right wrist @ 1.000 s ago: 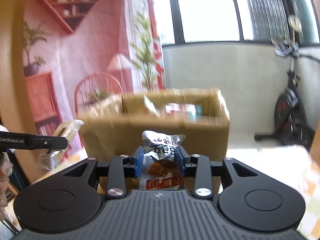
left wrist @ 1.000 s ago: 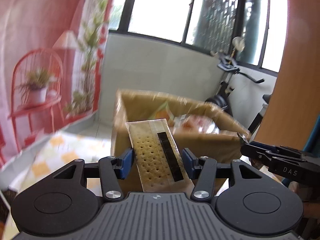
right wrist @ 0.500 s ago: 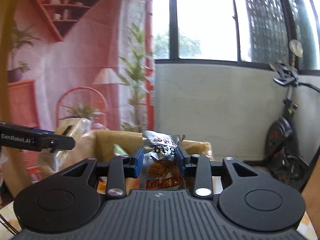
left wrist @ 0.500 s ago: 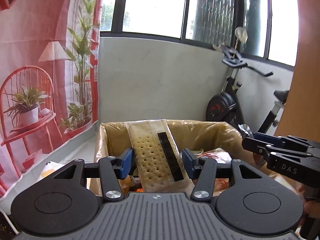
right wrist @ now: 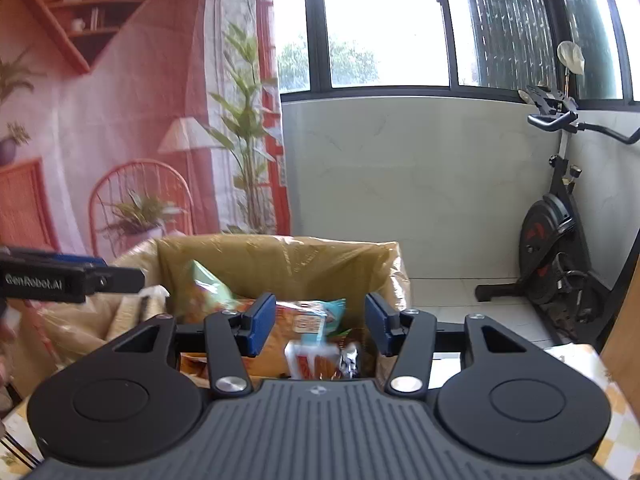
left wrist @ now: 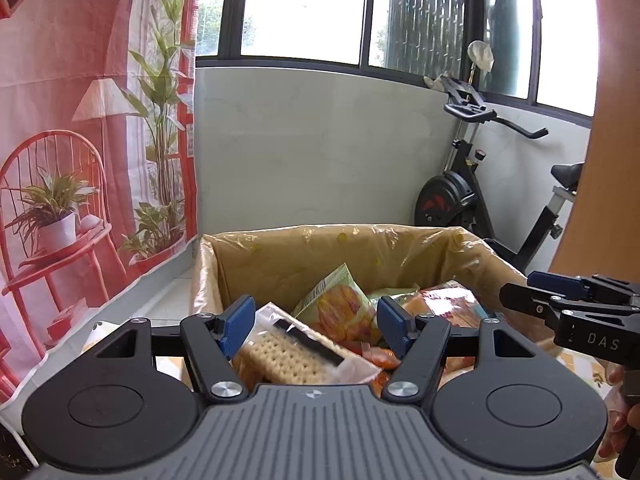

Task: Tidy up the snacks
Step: 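Carry both held packs over the box and open both tools, then move left tool to yellow packet while right tool approaches black round snack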

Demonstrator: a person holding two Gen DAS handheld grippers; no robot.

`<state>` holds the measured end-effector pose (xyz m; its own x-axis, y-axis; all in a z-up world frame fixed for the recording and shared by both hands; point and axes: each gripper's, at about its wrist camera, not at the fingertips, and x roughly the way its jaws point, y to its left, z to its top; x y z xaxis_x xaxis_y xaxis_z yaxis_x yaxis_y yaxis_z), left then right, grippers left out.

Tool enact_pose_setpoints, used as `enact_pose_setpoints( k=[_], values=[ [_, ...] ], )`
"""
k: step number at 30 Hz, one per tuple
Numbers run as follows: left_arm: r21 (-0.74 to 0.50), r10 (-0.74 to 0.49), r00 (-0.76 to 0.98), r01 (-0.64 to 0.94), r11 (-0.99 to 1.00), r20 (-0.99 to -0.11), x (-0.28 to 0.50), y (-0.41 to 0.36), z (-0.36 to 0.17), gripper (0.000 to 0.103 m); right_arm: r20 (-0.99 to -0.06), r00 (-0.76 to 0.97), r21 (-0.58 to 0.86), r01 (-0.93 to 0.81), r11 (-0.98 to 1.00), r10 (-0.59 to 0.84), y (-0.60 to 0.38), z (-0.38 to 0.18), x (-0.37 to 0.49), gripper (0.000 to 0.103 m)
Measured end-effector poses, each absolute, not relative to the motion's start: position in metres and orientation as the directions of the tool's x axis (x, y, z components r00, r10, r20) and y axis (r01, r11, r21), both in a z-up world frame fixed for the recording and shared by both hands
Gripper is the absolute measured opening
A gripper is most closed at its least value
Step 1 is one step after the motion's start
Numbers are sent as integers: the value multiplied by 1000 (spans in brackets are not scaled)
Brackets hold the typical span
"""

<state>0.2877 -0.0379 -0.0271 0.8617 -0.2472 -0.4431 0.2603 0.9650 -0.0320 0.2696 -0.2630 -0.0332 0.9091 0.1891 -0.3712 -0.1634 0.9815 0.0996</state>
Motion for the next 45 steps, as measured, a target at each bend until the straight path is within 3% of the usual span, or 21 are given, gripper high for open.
enact_pose_setpoints(
  k=[12,20,30,36,45],
  values=[
    [-98,-244,871,224,970,-427,228,19,-22,70,-324,898,125,-271,955,297,-228,-34,197,53],
    [-116,-242,835,212,970,-495,206,34,-60,69,-358,868,148,-311,939,344,-210,-52,181,53],
    [-147,-239,754,188,971,-612,208,33,-119,69,-510,782,193,-304,933,360,-202,-106,185,53],
    [-143,-238,735,190,971,-635,212,37,-130,69,-618,693,225,-295,928,370,-197,-144,193,76],
    [-150,-227,716,170,974,-660,214,37,-144,69,-711,593,243,-297,923,378,-176,-175,215,80]
  ],
)
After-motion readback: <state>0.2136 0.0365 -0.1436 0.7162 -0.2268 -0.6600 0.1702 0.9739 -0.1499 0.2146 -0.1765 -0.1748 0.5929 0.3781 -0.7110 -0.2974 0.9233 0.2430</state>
